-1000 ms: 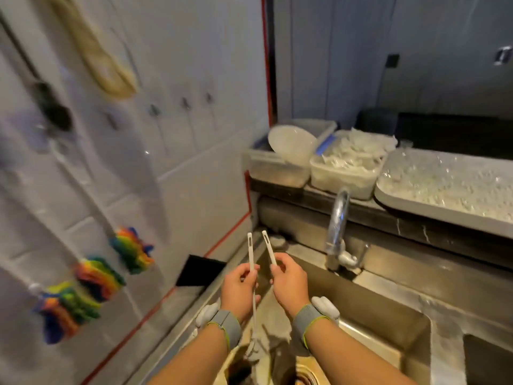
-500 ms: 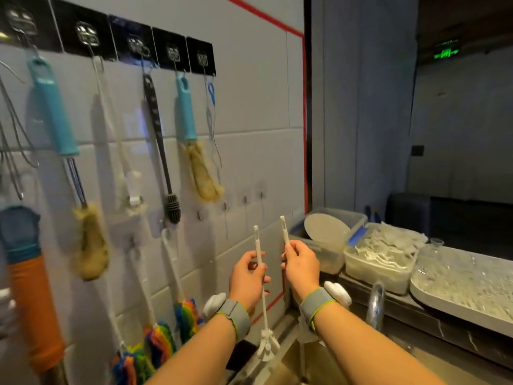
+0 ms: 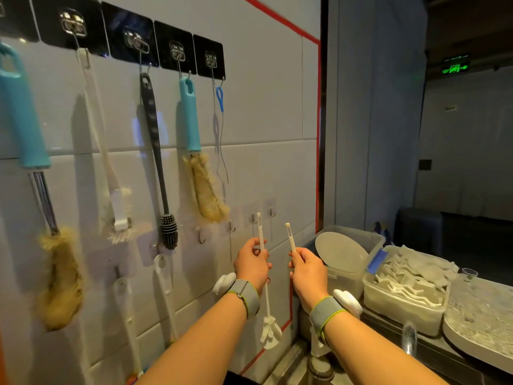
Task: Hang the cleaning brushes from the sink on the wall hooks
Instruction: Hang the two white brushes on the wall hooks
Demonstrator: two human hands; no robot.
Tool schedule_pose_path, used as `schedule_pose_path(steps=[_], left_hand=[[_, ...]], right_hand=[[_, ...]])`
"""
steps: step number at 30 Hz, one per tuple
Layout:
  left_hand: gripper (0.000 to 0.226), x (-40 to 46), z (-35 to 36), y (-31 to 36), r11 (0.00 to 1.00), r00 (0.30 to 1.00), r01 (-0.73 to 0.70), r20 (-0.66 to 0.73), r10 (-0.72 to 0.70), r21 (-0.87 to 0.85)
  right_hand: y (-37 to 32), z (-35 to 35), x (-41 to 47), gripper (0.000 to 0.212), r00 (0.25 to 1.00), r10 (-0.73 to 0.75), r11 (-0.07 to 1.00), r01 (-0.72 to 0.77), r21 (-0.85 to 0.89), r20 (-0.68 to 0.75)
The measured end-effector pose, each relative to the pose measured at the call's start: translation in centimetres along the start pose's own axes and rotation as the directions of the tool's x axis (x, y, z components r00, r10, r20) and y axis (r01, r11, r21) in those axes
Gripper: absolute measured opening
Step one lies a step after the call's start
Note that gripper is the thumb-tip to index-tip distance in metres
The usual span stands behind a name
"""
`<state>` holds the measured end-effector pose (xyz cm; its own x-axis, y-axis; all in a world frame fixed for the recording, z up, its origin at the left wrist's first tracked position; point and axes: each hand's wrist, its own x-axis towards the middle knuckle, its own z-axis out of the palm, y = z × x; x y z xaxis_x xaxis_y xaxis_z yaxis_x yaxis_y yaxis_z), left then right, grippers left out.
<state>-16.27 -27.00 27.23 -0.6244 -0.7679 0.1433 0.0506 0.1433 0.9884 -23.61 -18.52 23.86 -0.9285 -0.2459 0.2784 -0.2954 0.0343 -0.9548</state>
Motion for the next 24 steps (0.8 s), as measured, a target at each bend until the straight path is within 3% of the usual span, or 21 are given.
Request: schedule_pose_path(steps=[12,16,24], left_hand=[[0.025,1.5,0.8,-1.8,0.999,0.998,0.037,-0.061,-0.035,0.027],[0.018,2.1,0.9,-2.7,0.986,0.993,-0.023,-0.111,0.042,0.167],[0.026,1.6,0.9,-4.0,0.919,0.970,-0.097,-0.170,0.173,0.382]], right_hand=[[1.6,1.8,2.2,0.021,0.997,0.043,0.996,-0.047,0.075,0.060],[0.1,2.1,3.8,0.021,0.997,0.021,0.995,-0.027,0.094,0.071],[-2.2,3.8,7.0,0.022,0.996,0.009,0.994,-0.019,0.111,0.090]])
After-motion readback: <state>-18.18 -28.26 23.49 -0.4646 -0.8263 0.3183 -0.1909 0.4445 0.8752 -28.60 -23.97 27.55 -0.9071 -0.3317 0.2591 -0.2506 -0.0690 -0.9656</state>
